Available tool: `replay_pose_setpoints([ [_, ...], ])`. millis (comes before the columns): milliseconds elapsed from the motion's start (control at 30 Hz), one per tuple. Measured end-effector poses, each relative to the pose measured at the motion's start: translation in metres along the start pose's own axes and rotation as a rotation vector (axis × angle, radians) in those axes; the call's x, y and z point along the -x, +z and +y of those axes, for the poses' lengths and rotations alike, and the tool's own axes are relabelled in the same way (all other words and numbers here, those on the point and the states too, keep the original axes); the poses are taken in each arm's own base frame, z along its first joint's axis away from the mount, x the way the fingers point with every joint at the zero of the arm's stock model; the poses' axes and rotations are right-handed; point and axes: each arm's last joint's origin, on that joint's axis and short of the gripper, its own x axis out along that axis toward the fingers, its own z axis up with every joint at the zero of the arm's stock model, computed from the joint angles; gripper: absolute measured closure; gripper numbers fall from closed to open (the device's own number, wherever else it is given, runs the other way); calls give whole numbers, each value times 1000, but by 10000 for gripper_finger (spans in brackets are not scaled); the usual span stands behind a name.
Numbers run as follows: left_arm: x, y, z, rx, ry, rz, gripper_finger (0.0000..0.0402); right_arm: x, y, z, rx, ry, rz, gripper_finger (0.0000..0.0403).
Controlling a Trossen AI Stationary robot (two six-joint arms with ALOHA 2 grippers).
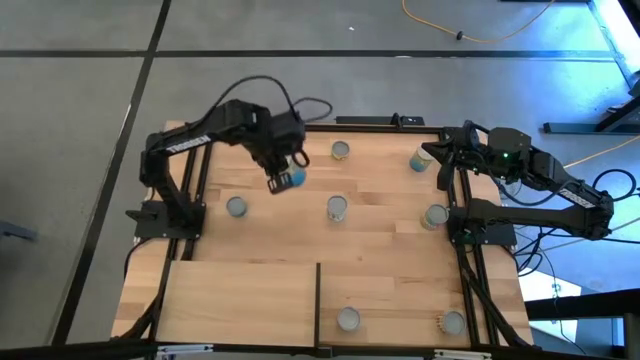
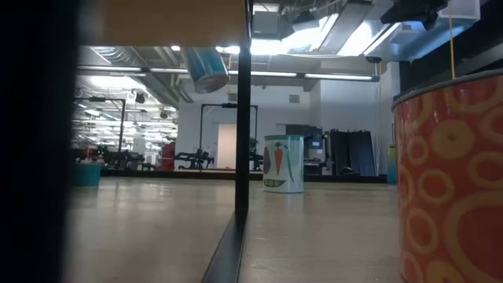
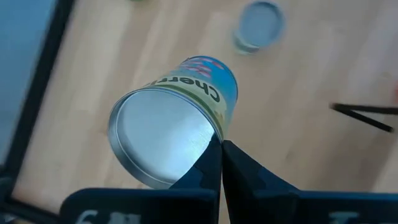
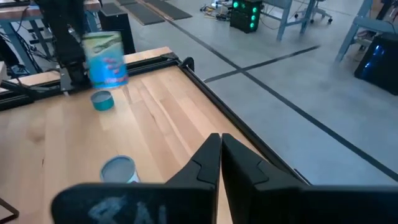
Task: Pick and place cans onto a shelf
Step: Put the canned cherries on the shelf
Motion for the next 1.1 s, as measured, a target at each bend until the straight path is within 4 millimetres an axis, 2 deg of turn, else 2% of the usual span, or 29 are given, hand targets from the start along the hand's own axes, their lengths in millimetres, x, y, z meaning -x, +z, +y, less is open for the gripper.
replay_pose_setpoints([
  [133,23,-16,-11,-5,-13,-62,401,0,-1,0,-3,0,10,385],
  [300,60,-47,-8,24,24,-178,401,0,-1,0,42,0,9,385],
  [533,93,-81,-13,34,-65,-265,402,0,-1,0,124,-1,9,385],
  [733,97,-92,-34,-21,-142,-250,401,0,-1,0,122,-1,8,385],
  [900,83,-100,-52,-61,-158,-180,401,0,-1,0,121,-1,8,385],
  [1000,81,-114,-52,-59,-158,-159,401,0,-1,0,120,0,7,385],
  [1100,84,-132,-42,-44,-136,-183,401,0,-1,0,95,0,7,385],
])
